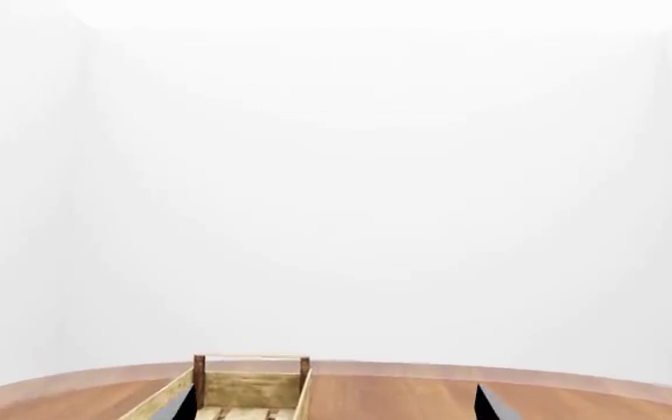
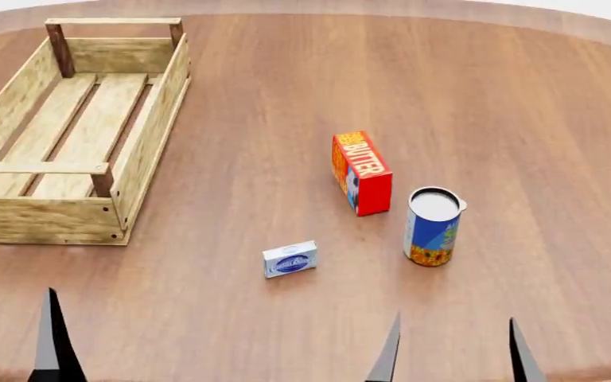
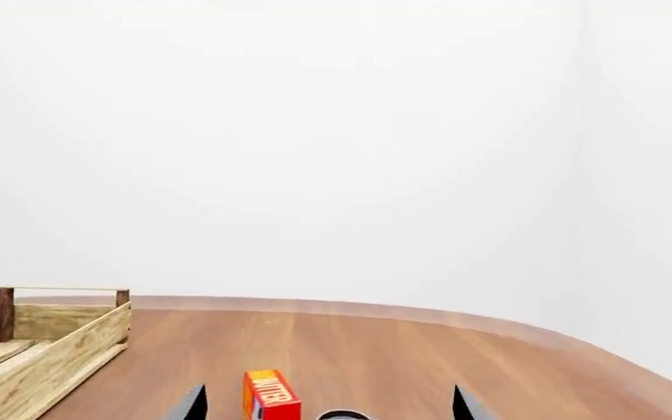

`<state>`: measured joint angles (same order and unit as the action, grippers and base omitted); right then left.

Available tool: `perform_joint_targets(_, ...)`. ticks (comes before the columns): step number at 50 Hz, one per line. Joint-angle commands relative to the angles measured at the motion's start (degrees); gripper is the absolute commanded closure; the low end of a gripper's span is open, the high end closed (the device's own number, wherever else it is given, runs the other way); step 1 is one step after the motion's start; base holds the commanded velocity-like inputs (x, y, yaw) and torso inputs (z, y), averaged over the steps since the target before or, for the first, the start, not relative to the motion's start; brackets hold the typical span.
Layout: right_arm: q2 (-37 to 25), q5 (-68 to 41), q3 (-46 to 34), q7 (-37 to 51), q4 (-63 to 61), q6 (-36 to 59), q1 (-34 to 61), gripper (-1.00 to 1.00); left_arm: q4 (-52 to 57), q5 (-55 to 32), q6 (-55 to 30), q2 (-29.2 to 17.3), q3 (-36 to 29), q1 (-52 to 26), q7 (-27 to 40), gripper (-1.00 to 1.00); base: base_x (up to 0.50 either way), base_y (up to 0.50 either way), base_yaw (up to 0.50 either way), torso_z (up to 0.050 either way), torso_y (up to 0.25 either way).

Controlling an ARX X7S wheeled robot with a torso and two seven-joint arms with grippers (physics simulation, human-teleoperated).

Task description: Pick up the cream cheese and put it in the tray.

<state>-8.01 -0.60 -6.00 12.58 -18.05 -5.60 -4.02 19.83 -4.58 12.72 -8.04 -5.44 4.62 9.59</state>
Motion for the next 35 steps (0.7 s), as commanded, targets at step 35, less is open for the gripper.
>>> perform_joint_targets(35, -1.2, 2.7, -2.2, 5.2, 1.3, -1.7, -0.2, -1.0, -2.1, -2.0, 3.8, -2.1, -1.7, 0.6, 1.7, -1.0, 0.0, 0.08, 0.0, 0.0, 0.0)
